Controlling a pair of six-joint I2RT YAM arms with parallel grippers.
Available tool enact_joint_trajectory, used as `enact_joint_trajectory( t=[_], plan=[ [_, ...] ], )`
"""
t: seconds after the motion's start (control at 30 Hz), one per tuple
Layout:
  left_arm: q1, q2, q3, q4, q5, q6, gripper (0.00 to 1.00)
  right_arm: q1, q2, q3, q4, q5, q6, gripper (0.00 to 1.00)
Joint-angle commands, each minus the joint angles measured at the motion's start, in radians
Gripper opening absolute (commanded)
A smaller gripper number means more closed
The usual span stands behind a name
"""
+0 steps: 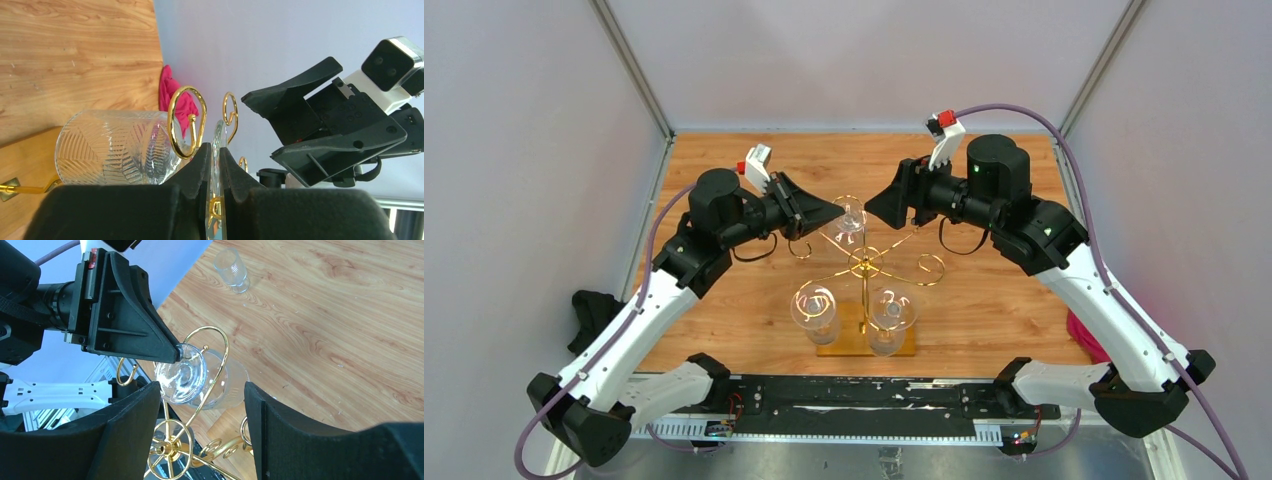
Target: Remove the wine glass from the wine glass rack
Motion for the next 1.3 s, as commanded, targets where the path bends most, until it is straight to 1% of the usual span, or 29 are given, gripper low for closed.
enact_joint_trajectory(
  t=[0.0,0.23,0.43,0.67,0.77,0.87,0.93,1.0,1.03,1.07,1.2,1.27],
  plan=[
    [-0.002,-0.028,0.007,0.037,-0.007,0.005,0.0,0.007,-0.013,-0.013,0.021,-0.008,0.001,0.67],
    [0.016,-0.086,0.056,-0.092,-0.06,0.045,0.0,0.007,0.004,-0.01,0.023,-0.028,0.011,0.67],
    [0.093,-0.138,0.067,-0.15,-0.065,0.067,0.0,0.007,0.007,-0.006,0.029,-0.037,0.012,0.67],
    [0.175,-0.097,0.076,-0.122,-0.036,0.086,0.0,0.006,0.004,-0.012,0.029,-0.03,0.014,0.67],
    [0.206,-0.05,0.077,-0.038,-0.025,0.076,0.0,0.006,-0.002,-0.014,0.029,-0.002,0.009,0.67],
    [0.228,0.024,0.103,0.09,-0.015,0.062,0.0,-0.014,-0.002,-0.016,0.028,0.027,0.0,0.67],
    [0.236,0.091,0.139,0.216,-0.001,0.047,0.0,-0.048,-0.001,-0.019,0.025,0.037,-0.004,0.68],
    [0.24,0.173,0.213,0.293,0.012,0.032,0.0,-0.102,0.001,-0.019,0.018,0.04,-0.004,0.68],
    [0.24,0.216,0.252,0.346,0.029,0.017,0.0,-0.143,0.002,-0.02,0.017,0.016,0.001,0.68],
    [0.24,0.272,0.304,0.364,0.034,0.008,0.0,-0.187,0.003,-0.02,0.017,-0.008,0.009,0.68],
    [0.24,0.412,0.475,0.462,0.07,-0.038,0.0,-0.347,0.011,-0.007,0.044,-0.107,0.02,0.67],
    [0.24,0.474,0.511,0.589,0.106,-0.113,0.0,-0.41,0.024,0.0,0.081,-0.18,0.029,0.67]
  ],
)
